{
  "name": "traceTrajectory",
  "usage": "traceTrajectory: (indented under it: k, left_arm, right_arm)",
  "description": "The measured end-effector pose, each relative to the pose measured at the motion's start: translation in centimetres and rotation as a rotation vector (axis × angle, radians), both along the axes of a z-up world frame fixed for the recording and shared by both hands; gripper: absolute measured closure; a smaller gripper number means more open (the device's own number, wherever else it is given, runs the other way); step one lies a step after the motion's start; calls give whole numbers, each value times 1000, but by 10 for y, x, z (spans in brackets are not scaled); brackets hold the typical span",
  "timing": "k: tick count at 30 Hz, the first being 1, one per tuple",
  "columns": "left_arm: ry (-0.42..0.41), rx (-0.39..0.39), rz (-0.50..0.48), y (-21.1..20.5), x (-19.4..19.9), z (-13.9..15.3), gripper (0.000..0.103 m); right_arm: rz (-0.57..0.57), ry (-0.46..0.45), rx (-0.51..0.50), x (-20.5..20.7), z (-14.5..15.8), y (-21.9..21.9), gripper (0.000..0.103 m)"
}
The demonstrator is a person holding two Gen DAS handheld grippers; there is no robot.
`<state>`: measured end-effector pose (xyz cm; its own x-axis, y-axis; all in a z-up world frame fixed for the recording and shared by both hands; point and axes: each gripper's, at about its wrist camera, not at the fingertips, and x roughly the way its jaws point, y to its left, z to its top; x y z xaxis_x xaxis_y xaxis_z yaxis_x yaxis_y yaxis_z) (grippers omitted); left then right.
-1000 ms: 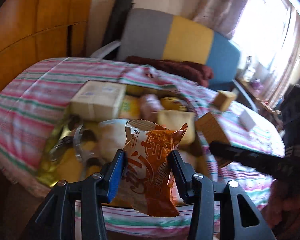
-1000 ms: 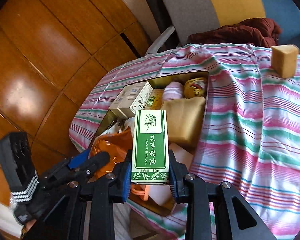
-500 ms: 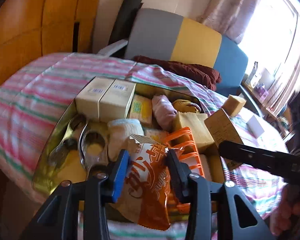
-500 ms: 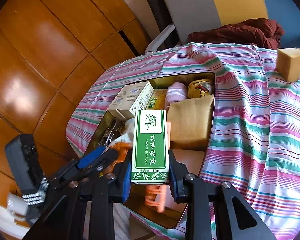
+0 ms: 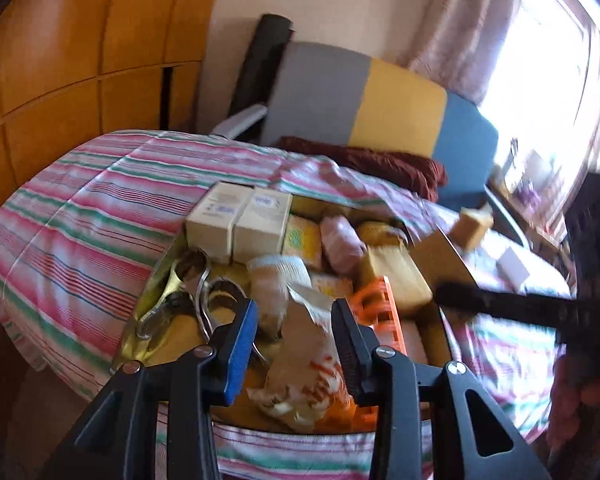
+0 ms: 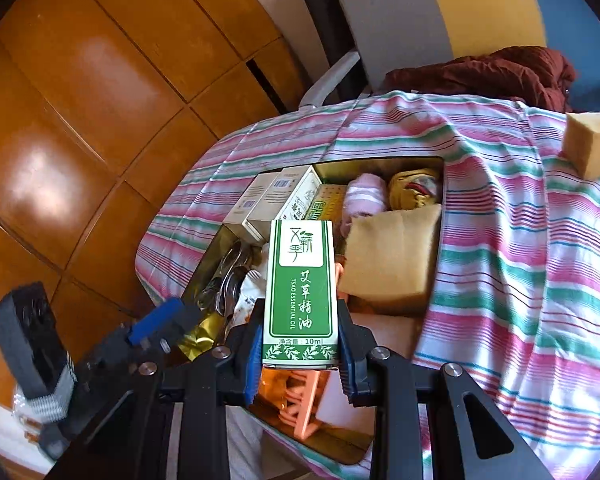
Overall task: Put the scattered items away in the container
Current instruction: 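Carry the green box and cracker pack down into the gold tin, then open both tools to release the green box and cracker pack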
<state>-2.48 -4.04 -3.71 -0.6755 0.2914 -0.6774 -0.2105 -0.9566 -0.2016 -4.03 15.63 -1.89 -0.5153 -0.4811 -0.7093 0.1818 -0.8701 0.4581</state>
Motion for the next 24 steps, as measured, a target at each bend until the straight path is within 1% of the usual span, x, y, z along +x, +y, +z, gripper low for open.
traceTrajectory:
  k: [2, 3, 5, 9, 11, 12, 13, 15, 19, 24]
  left_arm:
    - [-43, -17, -14, 6, -3, -10, 66]
    - [-73, -2, -29, 8, -5, -15, 69]
    - [-114, 37, -59, 12, -5, -22, 70]
    - [-91, 51, -81, 17, 3, -20, 70]
    - [-81, 60, -65, 14, 4, -16, 70]
    - [-75, 62, -47, 12, 5, -14, 70]
    - [-67, 65, -28, 8, 5, -12, 70]
    - [-50, 75, 9, 0, 5, -8, 70]
    - [-43, 112, 45, -3, 4, -4, 70]
    - [-49, 131, -8, 20, 9, -1, 69]
  right_arm:
    - [4, -3, 20, -13, -1, -8, 72]
    - [4, -5, 24, -21, -3, -12, 72]
    - [-3, -12, 40, -40, -7, -20, 72]
    - [-38, -26, 60, -82, -24, -35, 71]
    - [-57, -75, 50, -93, -34, -34, 62]
    - [-69, -92, 28, -93, -36, -30, 62]
    - [-78, -91, 5, -90, -36, -26, 61]
    - [-88, -68, -37, -77, -32, -15, 57]
    - [-116, -7, -97, -45, -18, 19, 56]
    - [-181, 59, -37, -16, -6, 69, 50]
